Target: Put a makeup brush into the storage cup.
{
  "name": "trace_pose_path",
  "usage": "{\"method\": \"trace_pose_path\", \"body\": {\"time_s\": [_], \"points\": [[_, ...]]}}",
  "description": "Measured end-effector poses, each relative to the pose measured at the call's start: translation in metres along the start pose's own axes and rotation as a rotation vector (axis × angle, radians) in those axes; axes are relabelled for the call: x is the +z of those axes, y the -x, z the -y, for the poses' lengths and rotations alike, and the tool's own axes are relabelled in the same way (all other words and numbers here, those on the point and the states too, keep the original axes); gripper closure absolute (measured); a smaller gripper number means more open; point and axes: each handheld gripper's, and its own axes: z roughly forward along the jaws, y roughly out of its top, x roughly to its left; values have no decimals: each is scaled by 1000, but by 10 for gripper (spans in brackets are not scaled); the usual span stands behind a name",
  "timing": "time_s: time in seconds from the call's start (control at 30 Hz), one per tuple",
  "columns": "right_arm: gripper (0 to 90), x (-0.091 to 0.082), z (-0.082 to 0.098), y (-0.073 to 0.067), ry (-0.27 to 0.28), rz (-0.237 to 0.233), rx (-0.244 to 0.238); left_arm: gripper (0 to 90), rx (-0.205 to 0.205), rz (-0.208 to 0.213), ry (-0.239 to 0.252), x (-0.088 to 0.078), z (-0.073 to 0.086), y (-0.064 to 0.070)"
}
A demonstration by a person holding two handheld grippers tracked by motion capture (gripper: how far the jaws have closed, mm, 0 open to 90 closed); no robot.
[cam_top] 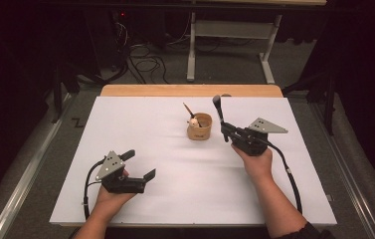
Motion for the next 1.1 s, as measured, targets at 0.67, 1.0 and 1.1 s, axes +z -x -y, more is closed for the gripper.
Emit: {"method": "trace_pose_path", "body": {"time_s": [0.67, 1.0, 1.1], "points": [[801, 4, -3, 5, 14, 7, 31, 0, -4, 2, -1, 0, 1, -1], [801, 7, -12, 1, 14, -5, 14, 0, -9, 3, 1, 0, 1, -1], [801, 12, -15, -3, 10, -8, 9, 0, -14, 4, 7, -1, 0, -2]]}}
